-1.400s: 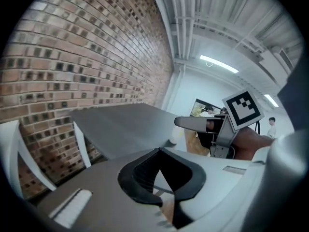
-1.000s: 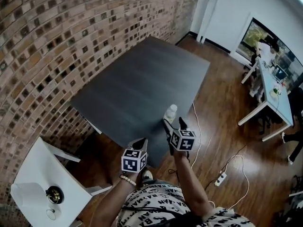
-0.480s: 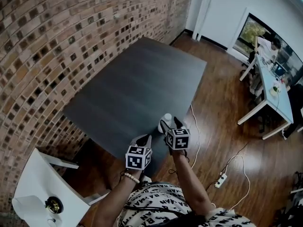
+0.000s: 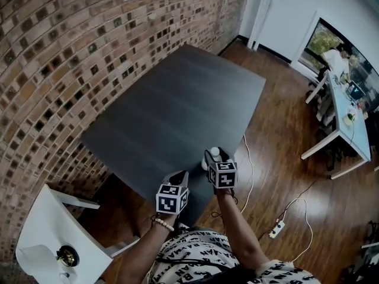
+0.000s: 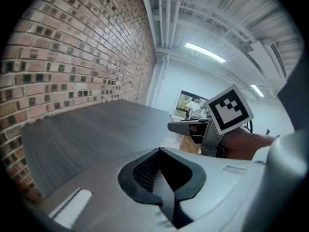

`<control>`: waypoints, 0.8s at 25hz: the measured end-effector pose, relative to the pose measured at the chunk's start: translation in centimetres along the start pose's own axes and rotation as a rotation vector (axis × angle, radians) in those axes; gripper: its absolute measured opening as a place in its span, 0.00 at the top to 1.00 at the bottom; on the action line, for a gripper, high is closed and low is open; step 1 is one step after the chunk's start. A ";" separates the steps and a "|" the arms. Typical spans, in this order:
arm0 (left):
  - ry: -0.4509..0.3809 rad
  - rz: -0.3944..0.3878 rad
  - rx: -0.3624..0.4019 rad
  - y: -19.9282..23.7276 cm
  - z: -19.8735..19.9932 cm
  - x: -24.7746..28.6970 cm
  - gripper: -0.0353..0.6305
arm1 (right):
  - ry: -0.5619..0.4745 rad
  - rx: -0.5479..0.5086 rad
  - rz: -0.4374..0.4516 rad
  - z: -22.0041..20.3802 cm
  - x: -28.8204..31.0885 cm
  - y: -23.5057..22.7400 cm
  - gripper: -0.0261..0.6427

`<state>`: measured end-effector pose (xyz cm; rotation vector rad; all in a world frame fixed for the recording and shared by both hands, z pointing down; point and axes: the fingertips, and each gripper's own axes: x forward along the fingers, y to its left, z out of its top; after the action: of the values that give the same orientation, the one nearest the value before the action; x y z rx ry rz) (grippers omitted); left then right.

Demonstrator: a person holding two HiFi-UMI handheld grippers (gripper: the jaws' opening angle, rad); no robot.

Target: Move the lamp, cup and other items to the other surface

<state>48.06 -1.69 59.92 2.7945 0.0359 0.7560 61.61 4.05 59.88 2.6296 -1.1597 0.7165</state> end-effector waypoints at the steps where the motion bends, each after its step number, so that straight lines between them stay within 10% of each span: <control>1: 0.000 0.003 -0.004 0.2 0.0 0.0 0.94 | 0.000 -0.006 -0.006 0.0 0.0 -0.1 0.65; 11: -0.020 0.047 -0.038 1.7 -0.3 -2.4 0.94 | -0.024 -0.066 0.065 2.4 -1.8 3.2 0.65; 20: -0.089 0.245 -0.150 7.3 -4.7 -13.8 0.94 | -0.047 -0.207 0.303 3.5 -4.7 18.3 0.65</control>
<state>33.43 -8.85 58.80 2.7136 -0.3693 0.6549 46.75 -6.58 53.96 2.3390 -1.5759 0.5501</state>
